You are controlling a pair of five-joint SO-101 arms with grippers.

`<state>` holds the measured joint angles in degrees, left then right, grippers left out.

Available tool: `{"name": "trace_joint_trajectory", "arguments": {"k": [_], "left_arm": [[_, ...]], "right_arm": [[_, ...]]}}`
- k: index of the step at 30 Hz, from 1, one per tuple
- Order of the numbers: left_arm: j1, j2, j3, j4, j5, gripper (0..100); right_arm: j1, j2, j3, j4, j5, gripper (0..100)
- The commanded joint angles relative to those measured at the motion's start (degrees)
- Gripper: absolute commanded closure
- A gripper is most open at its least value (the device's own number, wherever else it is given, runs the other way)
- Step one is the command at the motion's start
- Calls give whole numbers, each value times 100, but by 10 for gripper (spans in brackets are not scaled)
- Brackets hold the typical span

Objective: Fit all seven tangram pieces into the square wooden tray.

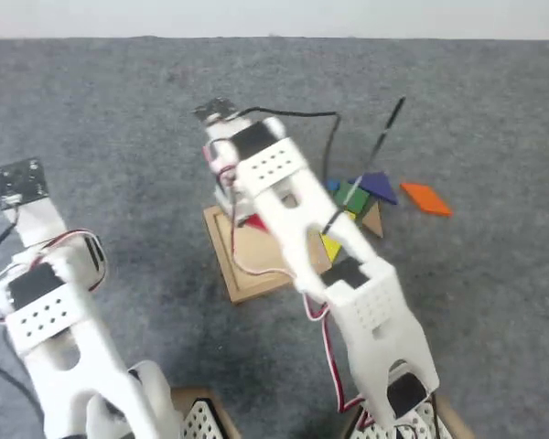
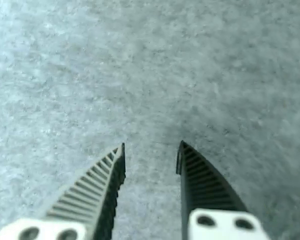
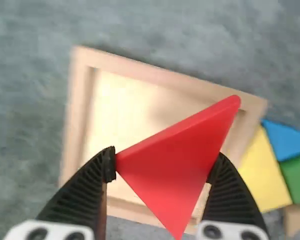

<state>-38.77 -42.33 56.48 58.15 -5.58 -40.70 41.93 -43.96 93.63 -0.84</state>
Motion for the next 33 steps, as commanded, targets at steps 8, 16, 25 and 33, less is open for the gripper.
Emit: {"name": "trace_joint_trajectory", "arguments": {"k": [8, 16, 25, 33], "left_arm": [[-44, 9, -224, -79, 62, 829], [-35, 9, -215, -79, 62, 829], [229, 0, -101, -79, 62, 829], [237, 0, -92, -53, 62, 829]], "right_arm": [[-418, -4, -334, 435, 1486, 888], [-198, 365, -220, 919, 6040, 906], [-163, 374, -255, 716, 8088, 905], [13, 374, -264, 488, 8695, 879]]}}
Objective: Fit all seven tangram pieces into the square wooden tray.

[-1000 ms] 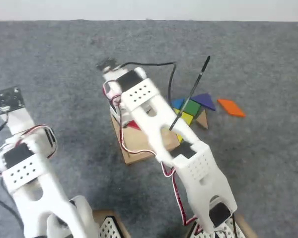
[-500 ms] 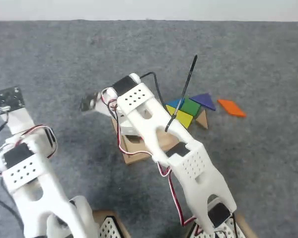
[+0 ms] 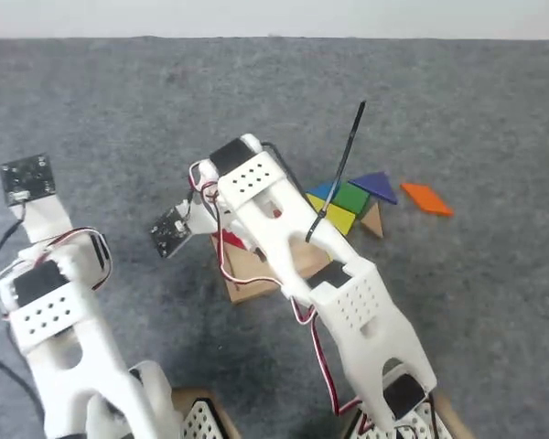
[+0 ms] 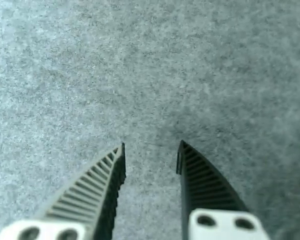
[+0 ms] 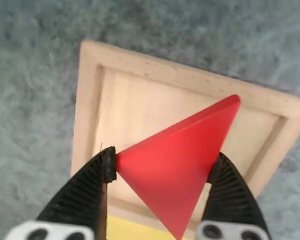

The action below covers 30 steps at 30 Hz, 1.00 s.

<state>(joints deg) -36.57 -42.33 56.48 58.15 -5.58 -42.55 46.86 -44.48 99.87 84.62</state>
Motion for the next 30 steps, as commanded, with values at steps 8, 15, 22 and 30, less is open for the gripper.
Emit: {"name": "trace_joint_trajectory", "arguments": {"k": [8, 15, 22, 30], "left_arm": [[18, 0, -92, -53, 62, 829], [18, 0, -92, -53, 62, 829], [18, 0, -92, -53, 53, 829], [18, 0, -92, -53, 44, 829]], "right_arm": [[382, -127, -211, -286, -9, 713], [374, -119, -211, -356, -35, 658], [382, -110, -185, -312, -264, 658], [330, 637, -202, -514, -1029, 658]]}}
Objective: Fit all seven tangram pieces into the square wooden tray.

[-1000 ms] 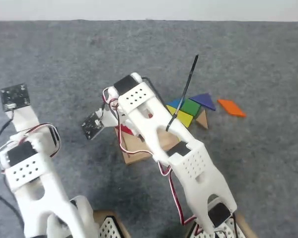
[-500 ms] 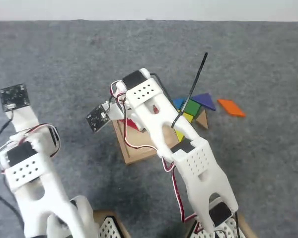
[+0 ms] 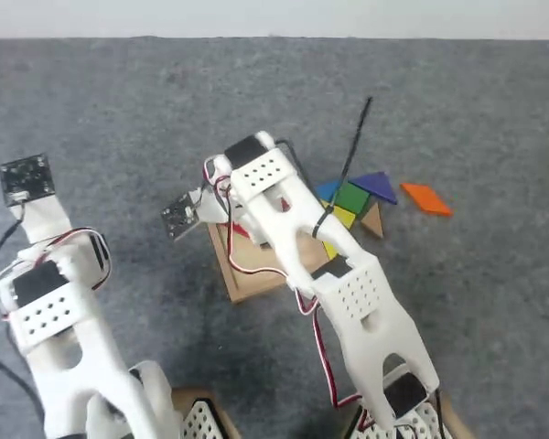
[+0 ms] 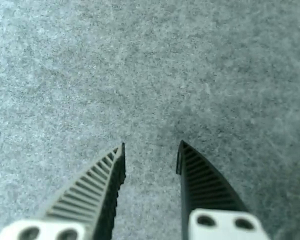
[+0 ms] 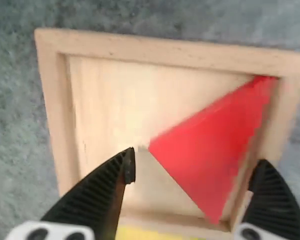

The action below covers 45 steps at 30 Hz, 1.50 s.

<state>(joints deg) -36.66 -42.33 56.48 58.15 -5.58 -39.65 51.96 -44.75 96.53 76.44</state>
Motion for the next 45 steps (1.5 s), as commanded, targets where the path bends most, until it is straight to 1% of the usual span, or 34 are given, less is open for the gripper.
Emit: {"name": "trace_joint_trajectory", "arguments": {"k": [1, 10, 14, 18, 19, 21, 24, 26, 28, 32, 36, 39, 41, 45], "left_arm": [[26, 0, -92, -53, 44, 829], [35, 0, -92, -53, 44, 829], [44, -9, -48, -79, 44, 829], [299, -9, 40, -70, 44, 829], [334, -9, 75, -88, 53, 829], [343, -18, 110, -141, 53, 829], [343, 0, 127, -202, 62, 829], [360, 0, 171, -202, 62, 829], [466, 0, 189, -193, 62, 829], [721, 0, 356, -316, 62, 829], [905, 0, 479, -422, 62, 829], [976, 0, 497, -422, 62, 829], [976, 0, 497, -422, 62, 829], [967, 0, 497, -413, 62, 829]], "right_arm": [[40, 215, -193, -277, -290, 658], [48, 303, -1389, -418, -1169, 659], [92, 242, -1609, -338, -1908, 659], [66, 92, -2145, 356, -2391, 659], [48, 48, -2338, 558, -2611, 659], [48, -84, -2681, 637, -3191, 659], [233, -444, -2901, 646, -4413, 659], [567, -796, -2593, 664, -5116, 659], [1077, -1235, -1793, 664, -5530, 659], [2070, -2220, 229, 620, -5292, 659], [3178, -2809, 1459, 312, -4448, 659], [3846, -2738, 1697, 57, -3499, 659], [4101, -2545, 1697, 75, -3314, 659], [4338, -2149, 1688, -198, -3156, 659]]}}
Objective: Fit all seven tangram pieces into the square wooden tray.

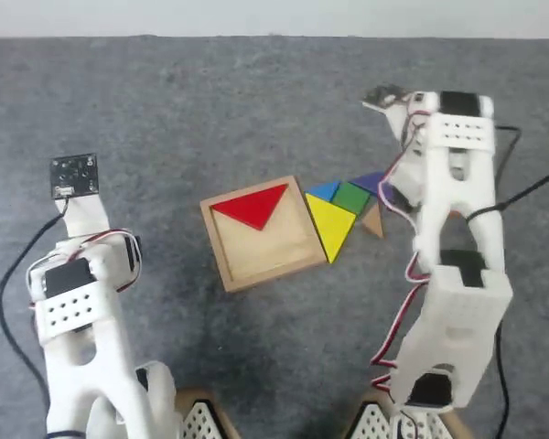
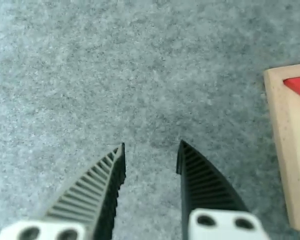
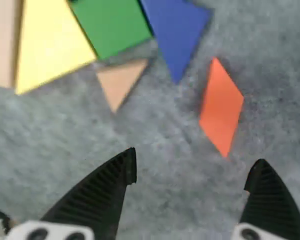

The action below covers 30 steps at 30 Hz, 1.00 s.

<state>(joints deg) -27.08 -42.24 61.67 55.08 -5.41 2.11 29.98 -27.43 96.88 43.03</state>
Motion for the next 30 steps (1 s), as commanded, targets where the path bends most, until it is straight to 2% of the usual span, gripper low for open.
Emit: {"name": "trace_joint_trajectory", "arguments": {"k": [1, 10, 14, 19, 23, 25, 29, 30], "left_arm": [[9, -9, -22, -105, 44, 829], [9, -9, 31, -141, 44, 830], [9, -9, 31, -141, 44, 830], [9, -9, 31, -141, 44, 830], [9, -9, 31, -141, 44, 830], [9, -9, 31, -141, 44, 830], [9, -9, 31, -141, 44, 830], [9, -9, 31, -141, 44, 830]], "right_arm": [[198, 163, -44, -347, 229, 659], [224, 875, -53, -1490, 519, 659], [224, 1130, -53, -1279, 519, 659], [242, 1305, -53, -875, -1108, 659], [330, 1305, -53, -1305, -1987, 664], [312, 1314, -53, -1437, -1978, 723], [312, 1358, -53, -1200, -2022, 929], [330, 1358, -53, -1095, -2031, 948]]}}
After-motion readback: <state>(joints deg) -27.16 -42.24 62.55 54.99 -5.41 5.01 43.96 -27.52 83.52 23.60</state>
